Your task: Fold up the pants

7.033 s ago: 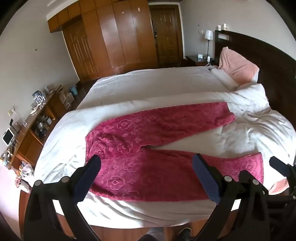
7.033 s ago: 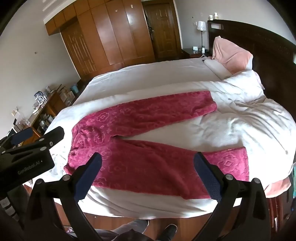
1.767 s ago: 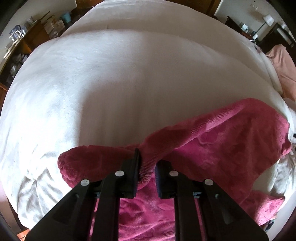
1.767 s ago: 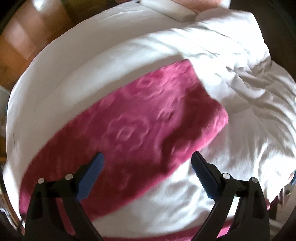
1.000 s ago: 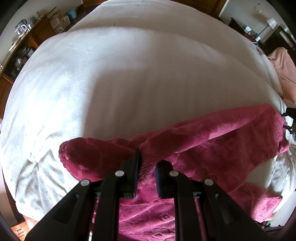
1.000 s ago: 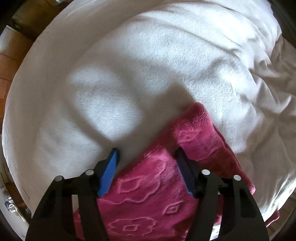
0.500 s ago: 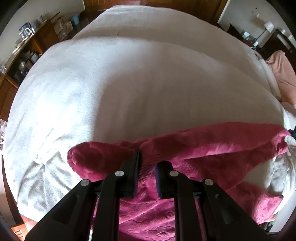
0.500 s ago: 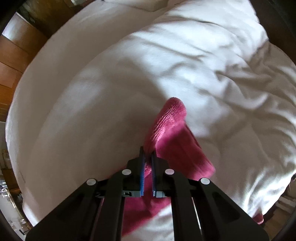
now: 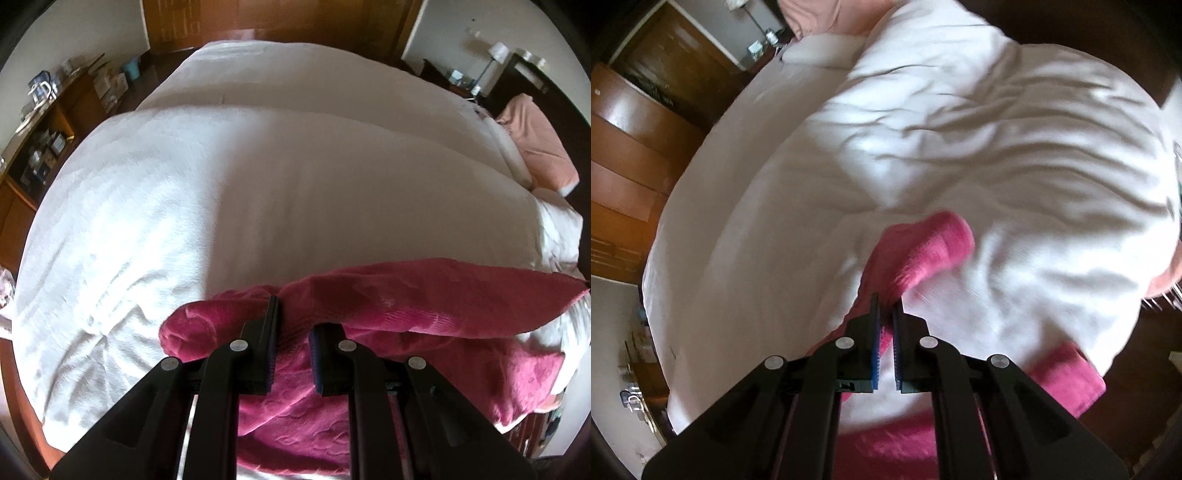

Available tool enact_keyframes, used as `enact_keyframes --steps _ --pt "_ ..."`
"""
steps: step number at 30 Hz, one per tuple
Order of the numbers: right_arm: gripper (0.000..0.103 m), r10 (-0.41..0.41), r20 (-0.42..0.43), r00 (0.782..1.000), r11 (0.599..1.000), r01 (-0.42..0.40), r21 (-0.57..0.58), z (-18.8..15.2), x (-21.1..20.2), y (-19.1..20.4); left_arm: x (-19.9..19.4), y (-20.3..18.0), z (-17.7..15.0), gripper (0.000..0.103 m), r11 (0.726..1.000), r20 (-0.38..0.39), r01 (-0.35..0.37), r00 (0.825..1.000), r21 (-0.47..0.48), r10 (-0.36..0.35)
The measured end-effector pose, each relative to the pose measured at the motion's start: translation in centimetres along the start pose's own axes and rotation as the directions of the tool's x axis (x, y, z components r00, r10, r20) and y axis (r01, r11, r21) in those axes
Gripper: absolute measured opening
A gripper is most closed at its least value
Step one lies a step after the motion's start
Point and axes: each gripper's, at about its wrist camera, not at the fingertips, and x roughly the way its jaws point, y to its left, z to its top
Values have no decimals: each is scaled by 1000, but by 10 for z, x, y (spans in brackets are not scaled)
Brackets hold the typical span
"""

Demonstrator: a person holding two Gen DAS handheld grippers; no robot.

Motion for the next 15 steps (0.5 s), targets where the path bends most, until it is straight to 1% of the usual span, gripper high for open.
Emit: enact_keyframes --steps 4,8,11,15 --pt "5 3 18 1000 1000 -4 22 -32 -24 -30 -15 7 -18 14 999 5 13 1000 42 -13" --pt "5 -3 29 1000 999 3 32 -63 -42 -60 -25 11 -41 14 997 -14 22 1000 73 -21" --pt "5 -13 32 999 999 12 47 -83 -49 -81 -34 13 -63 14 996 -24 28 999 83 -27" --pt "5 -10 18 1000 997 8 75 -108 -46 -110 -45 19 -95 14 996 -42 32 999 82 -29"
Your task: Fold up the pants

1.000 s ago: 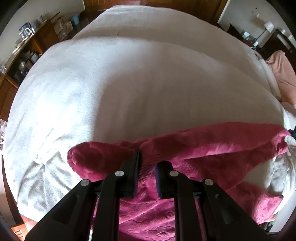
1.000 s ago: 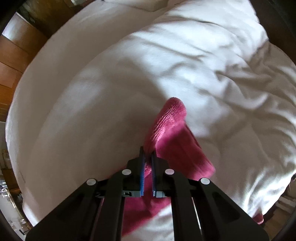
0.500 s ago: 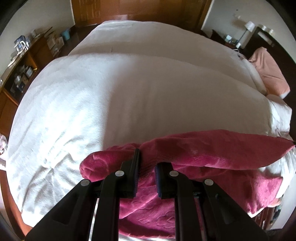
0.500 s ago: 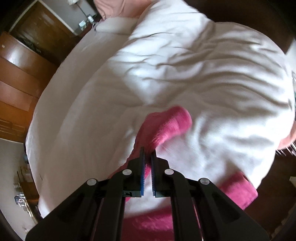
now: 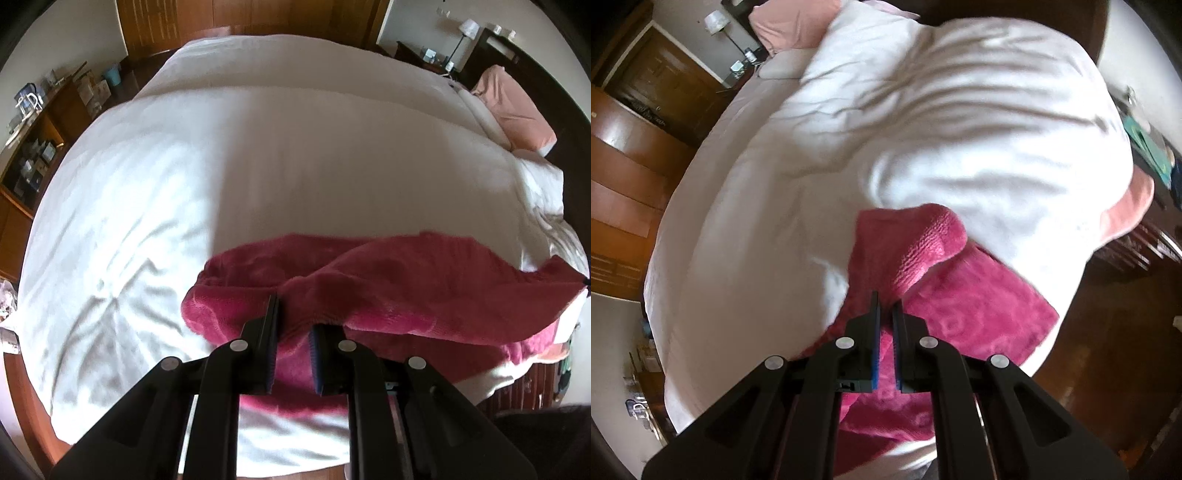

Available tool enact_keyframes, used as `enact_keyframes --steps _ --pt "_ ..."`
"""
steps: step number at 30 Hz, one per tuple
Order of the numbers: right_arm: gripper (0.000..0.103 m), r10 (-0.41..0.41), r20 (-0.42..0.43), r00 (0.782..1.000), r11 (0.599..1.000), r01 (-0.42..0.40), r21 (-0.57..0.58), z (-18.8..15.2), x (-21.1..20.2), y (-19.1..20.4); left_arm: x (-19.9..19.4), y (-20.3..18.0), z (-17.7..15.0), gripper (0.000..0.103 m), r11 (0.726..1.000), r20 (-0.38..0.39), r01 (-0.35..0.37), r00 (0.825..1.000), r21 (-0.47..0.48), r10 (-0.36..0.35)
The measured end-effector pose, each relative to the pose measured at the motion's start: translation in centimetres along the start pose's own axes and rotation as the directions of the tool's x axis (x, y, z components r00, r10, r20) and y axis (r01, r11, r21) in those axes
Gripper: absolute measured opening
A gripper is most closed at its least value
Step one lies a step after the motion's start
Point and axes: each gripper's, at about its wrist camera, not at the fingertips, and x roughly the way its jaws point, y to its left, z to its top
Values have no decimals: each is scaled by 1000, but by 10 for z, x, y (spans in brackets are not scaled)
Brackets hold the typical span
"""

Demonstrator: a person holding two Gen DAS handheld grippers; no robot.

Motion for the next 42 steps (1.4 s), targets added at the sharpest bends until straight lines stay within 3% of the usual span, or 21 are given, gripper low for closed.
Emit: enact_keyframes --steps 12,19,29,33,37,42 --pt "5 -27 -69 997 1000 27 0 -55 31 -79 41 -14 -99 14 999 -175 -47 983 10 48" --pt "5 -45 -81 996 997 40 -62 -74 45 -99 70 -12 -137 14 992 -213 -121 970 -26 113" --pt "5 2 -44 999 993 -8 -118 -77 33 -110 82 -23 -148 14 978 -221 -202 958 -58 185" --pt "5 -24 -20 999 991 21 -134 -74 31 -116 80 -33 -146 14 972 -216 -227 954 -59 210" --pt "5 -93 -37 995 987 87 -132 -76 56 -129 89 -46 -151 15 967 -245 -254 939 -15 242" --pt "7 -111 -60 992 984 101 -146 -80 86 -133 111 -56 -160 17 949 -279 -316 910 9 306"
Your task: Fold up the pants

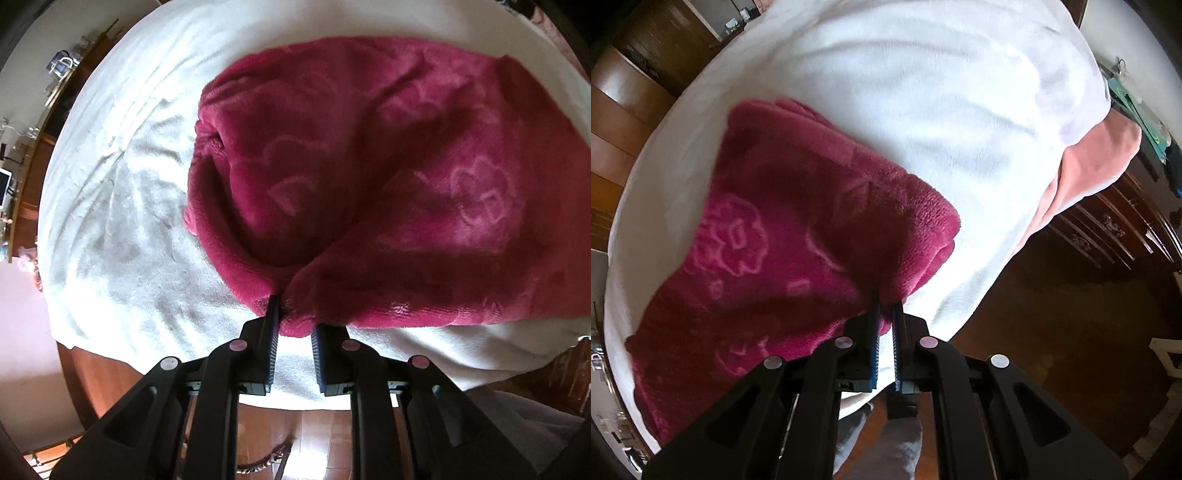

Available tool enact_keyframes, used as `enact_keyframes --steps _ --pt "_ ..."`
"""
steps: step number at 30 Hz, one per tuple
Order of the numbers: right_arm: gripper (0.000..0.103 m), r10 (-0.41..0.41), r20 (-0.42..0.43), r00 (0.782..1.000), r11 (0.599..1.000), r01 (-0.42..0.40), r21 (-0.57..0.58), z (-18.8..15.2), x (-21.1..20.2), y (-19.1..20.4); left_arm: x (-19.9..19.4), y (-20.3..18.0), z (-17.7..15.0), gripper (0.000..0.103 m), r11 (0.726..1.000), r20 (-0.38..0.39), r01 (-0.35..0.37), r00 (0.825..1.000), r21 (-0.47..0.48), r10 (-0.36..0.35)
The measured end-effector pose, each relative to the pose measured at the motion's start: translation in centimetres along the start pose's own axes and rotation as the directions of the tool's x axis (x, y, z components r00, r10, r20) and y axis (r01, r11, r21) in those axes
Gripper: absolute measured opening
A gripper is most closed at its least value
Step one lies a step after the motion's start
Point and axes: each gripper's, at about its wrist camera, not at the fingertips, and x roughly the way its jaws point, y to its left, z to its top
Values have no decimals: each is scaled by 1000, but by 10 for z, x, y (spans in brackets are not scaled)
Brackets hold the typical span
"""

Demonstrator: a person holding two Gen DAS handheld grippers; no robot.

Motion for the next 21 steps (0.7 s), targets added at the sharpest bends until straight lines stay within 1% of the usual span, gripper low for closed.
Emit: enact_keyframes --steps 3,4,5,6,7,8,10,12,16,18,20,21 --pt "13 -29 -8 1000 999 28 -26 3 6 7 4 -10 0 21 1000 -14 -14 1000 25 15" --pt "15 -39 -6 999 999 39 -35 4 5 8 3 -11 -1 27 999 -12 -14 1000 32 14" --pt "21 -56 2 998 998 56 -35 6 3 9 3 -12 -1 37 999 -9 -14 1000 34 14" --pt "24 -70 11 997 997 71 -29 7 1 7 2 -11 -2 40 999 -4 -16 1000 36 16" --pt "24 -78 15 997 997 78 -21 8 0 3 1 -8 -5 46 999 1 -24 1000 31 24" --pt "25 -89 19 996 996 89 -8 10 -4 0 2 -3 -6 49 999 -1 -30 1000 21 30" --pt "25 -110 29 993 994 111 -2 12 -11 -1 6 9 -11 49 999 -18 -35 999 -8 35" --pt "25 -119 43 992 993 120 -21 10 -18 9 8 22 -12 49 998 -33 -37 999 -45 36" --pt "25 -114 93 989 984 125 -128 4 -33 56 5 32 -6 49 997 -20 -28 999 -79 27" --pt "25 -79 111 991 976 99 -196 -3 -37 90 2 35 2 49 996 -7 -17 1000 -83 16" --pt "25 -18 105 994 965 45 -257 -6 -38 132 1 35 10 49 997 7 -17 1000 -78 18" --pt "31 7 99 995 959 21 -281 -8 -38 150 -1 35 13 49 997 11 -17 1000 -75 18"
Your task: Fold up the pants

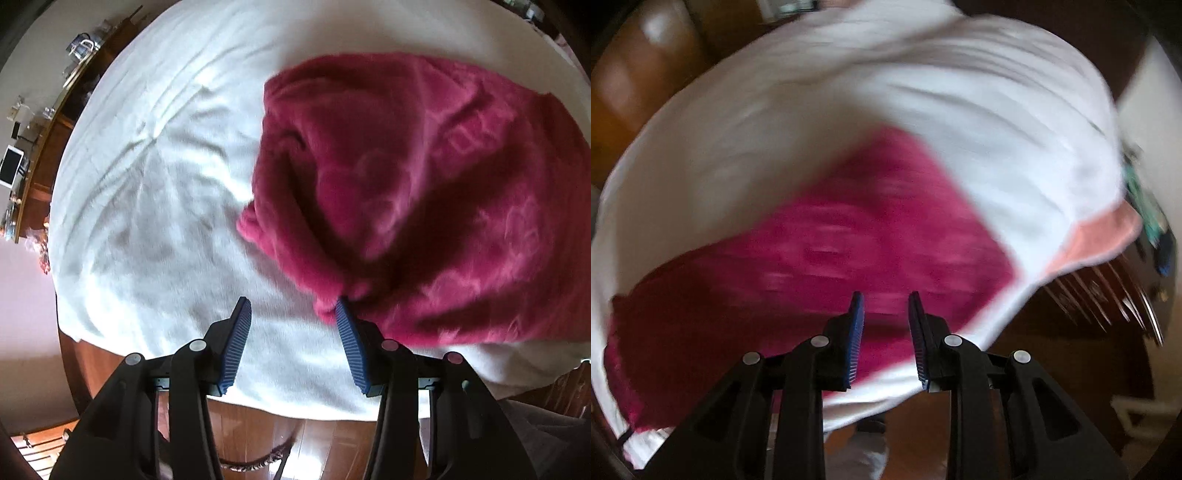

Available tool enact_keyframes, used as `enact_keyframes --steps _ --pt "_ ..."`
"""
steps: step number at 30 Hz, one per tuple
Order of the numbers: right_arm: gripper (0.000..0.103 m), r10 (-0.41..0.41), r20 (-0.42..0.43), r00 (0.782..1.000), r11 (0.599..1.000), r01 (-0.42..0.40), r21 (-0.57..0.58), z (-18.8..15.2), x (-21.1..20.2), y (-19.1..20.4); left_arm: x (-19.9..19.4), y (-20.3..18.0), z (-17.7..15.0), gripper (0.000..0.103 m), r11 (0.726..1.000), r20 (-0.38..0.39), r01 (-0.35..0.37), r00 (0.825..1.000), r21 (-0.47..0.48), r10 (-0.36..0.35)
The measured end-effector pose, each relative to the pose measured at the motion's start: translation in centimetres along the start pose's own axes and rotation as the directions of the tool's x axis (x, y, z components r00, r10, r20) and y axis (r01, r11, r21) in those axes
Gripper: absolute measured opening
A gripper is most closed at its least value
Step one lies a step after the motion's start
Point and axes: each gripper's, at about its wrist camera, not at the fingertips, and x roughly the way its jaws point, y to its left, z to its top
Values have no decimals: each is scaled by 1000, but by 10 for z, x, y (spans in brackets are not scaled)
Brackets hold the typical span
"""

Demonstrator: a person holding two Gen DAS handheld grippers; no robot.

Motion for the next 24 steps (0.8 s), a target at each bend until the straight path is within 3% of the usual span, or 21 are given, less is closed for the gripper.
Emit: enact_keyframes --steps 3,9,13,16,24 --pt "46 88 -8 996 993 -88 -77 8 4 61 0 6 10 49 1000 -2 -7 1000 -7 7" --pt "46 243 -107 964 929 -263 -262 3 26 196 17 14 19 49 998 -29 -8 1000 -58 7" --pt "46 326 -187 927 846 -374 -378 1 36 279 14 14 22 49 999 -17 -2 1000 -42 1" --pt "46 354 -231 906 789 -422 -446 -3 38 327 9 20 25 49 998 -4 18 1000 -61 -18" --pt "46 366 -342 866 705 -498 -506 -2 70 419 -4 35 43 49 991 39 64 997 -114 -60"
